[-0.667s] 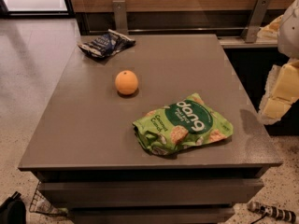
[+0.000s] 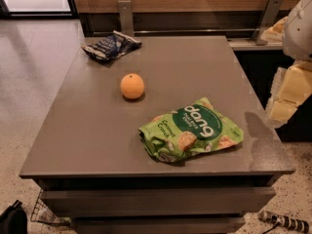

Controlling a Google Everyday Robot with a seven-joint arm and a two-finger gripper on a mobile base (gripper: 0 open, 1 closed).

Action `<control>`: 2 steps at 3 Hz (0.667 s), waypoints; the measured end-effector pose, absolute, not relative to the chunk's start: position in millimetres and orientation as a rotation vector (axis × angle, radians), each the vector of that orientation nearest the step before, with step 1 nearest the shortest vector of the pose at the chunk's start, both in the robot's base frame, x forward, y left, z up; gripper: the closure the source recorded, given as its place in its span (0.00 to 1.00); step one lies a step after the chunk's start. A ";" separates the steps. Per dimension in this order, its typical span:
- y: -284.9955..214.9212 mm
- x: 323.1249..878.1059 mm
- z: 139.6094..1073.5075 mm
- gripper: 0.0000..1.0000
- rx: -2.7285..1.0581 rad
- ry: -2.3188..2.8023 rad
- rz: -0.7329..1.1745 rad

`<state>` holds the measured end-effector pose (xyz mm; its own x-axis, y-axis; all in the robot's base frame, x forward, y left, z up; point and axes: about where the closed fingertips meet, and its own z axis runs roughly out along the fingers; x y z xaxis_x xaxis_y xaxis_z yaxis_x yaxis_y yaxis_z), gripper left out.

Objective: Move green rice chip bag near blue chip bag

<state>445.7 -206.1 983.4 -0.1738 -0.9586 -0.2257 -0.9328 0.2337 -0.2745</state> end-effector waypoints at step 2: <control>-127.5 491.2 870.2 0.00 -2.125 1.895 0.237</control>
Offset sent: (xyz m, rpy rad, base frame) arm 0.0579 0.0952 -0.1311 0.0943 0.2162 0.4620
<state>491.2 -127.5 870.2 0.1241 -0.9436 -0.3069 -0.9901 -0.0973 -0.1010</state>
